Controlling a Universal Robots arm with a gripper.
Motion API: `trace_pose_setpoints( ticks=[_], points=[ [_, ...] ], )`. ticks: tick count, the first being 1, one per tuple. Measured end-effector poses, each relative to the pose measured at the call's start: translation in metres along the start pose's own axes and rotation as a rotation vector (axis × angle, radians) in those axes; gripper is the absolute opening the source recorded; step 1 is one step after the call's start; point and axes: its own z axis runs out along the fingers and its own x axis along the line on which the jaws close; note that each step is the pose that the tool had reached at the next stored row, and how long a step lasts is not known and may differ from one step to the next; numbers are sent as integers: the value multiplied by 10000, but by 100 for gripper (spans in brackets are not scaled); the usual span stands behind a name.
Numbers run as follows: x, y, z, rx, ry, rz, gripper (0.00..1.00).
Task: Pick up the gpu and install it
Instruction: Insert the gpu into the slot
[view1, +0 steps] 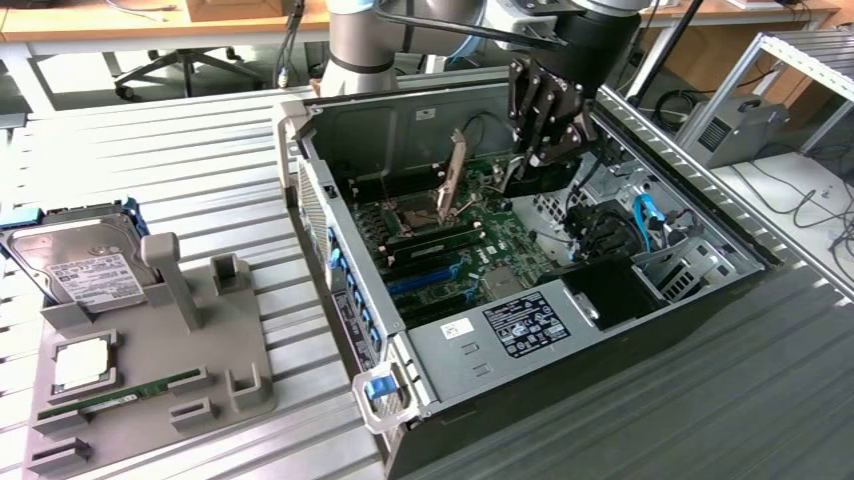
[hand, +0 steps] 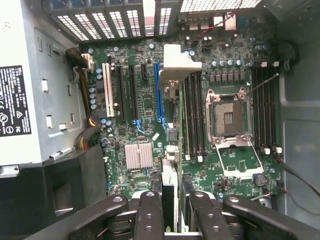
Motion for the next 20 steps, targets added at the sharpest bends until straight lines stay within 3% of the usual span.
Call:
trace_pose_setpoints(
  ticks=[20],
  points=[
    [144, -2, 11, 0, 1, 0, 26]
  ],
)
